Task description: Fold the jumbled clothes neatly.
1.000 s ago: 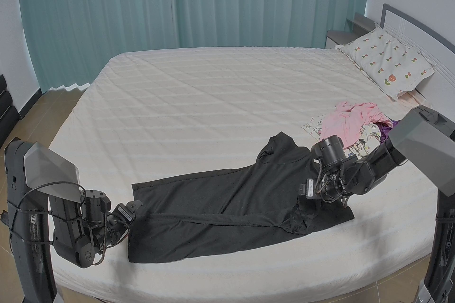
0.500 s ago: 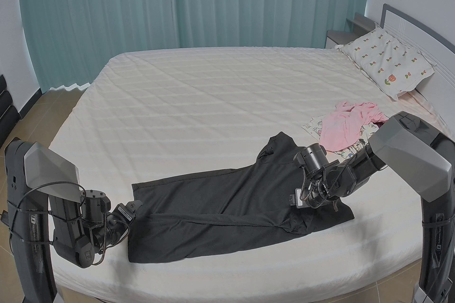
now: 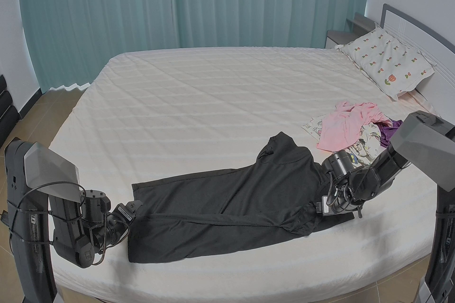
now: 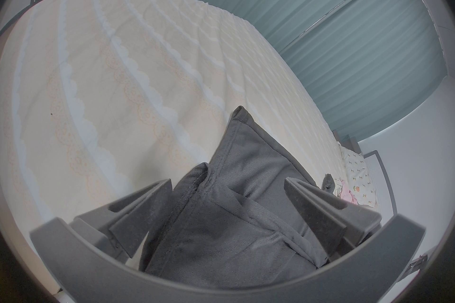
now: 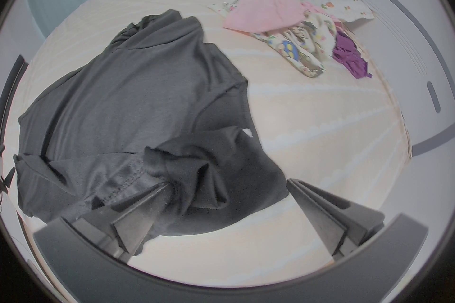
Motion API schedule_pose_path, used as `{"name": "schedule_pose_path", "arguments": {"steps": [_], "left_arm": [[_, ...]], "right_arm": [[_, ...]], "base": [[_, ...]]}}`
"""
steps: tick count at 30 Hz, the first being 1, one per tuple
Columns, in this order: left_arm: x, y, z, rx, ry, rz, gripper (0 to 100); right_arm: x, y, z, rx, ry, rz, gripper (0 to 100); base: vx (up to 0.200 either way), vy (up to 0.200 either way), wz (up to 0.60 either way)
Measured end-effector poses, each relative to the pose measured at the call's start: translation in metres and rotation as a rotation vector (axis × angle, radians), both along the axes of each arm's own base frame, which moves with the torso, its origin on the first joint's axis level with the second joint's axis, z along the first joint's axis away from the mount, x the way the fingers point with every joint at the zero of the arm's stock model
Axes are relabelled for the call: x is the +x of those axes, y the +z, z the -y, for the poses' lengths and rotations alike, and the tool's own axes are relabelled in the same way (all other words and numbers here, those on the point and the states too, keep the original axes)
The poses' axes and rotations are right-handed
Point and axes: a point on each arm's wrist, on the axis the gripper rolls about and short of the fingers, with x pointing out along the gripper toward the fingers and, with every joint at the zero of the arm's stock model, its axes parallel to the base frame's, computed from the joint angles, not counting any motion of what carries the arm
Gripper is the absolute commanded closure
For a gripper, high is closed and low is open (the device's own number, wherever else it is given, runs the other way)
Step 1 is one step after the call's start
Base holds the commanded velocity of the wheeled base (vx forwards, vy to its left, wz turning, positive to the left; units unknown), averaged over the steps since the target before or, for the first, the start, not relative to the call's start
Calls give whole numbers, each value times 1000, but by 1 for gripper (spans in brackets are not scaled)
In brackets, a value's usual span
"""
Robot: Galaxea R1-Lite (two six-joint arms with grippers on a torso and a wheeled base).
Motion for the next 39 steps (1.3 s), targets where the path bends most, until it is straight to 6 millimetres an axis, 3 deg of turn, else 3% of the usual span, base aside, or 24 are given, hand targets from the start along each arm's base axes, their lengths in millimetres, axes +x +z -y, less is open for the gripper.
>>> {"name": "schedule_pose_path", "arguments": {"steps": [11,19,30,38,39], "left_arm": [[0,0,0,0,0,0,0],[0,0,0,0,0,0,0],[0,0,0,0,0,0,0],[0,0,0,0,0,0,0],[0,0,0,0,0,0,0]], "right_arm": [[-36,0,41,9,-79,12,0],[-53,8,54,24,-107,41,0],[-35,25,36,214,-89,174,0],[-12,16,18,341,-127,176,0],[-11,13,16,347,-127,159,100]], "base": [[0,0,0],[0,0,0],[0,0,0],[0,0,0],[0,0,0]]}}
